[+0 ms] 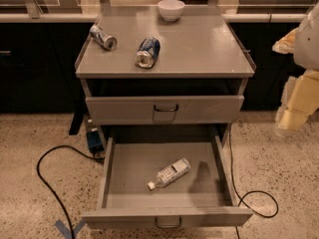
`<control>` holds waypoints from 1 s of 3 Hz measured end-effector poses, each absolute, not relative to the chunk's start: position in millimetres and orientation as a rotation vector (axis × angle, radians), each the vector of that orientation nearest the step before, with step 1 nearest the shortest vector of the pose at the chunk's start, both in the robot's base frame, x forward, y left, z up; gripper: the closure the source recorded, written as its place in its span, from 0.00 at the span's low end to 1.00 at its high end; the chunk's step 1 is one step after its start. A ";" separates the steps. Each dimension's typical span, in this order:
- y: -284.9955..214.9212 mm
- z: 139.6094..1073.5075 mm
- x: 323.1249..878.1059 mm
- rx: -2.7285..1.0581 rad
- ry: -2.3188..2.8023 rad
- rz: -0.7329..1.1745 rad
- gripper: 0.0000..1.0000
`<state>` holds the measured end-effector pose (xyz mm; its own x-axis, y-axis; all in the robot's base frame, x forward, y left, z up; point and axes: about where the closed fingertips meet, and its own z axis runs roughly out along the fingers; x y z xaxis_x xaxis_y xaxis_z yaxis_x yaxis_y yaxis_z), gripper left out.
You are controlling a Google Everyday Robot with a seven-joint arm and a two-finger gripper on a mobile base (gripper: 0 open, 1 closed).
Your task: Pick blue plastic bottle from middle drawer and place on counter
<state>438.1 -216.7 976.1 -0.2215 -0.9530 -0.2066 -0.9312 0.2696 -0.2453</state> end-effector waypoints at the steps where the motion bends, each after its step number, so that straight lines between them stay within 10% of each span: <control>1: -215.9 975.9 438.1 -1.726 2.224 -0.113 0.00; 3: -217.4 848.6 465.6 -1.792 2.208 0.064 0.00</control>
Offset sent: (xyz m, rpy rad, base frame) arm 0.0264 -0.0169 -0.1287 0.0496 0.0817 0.0433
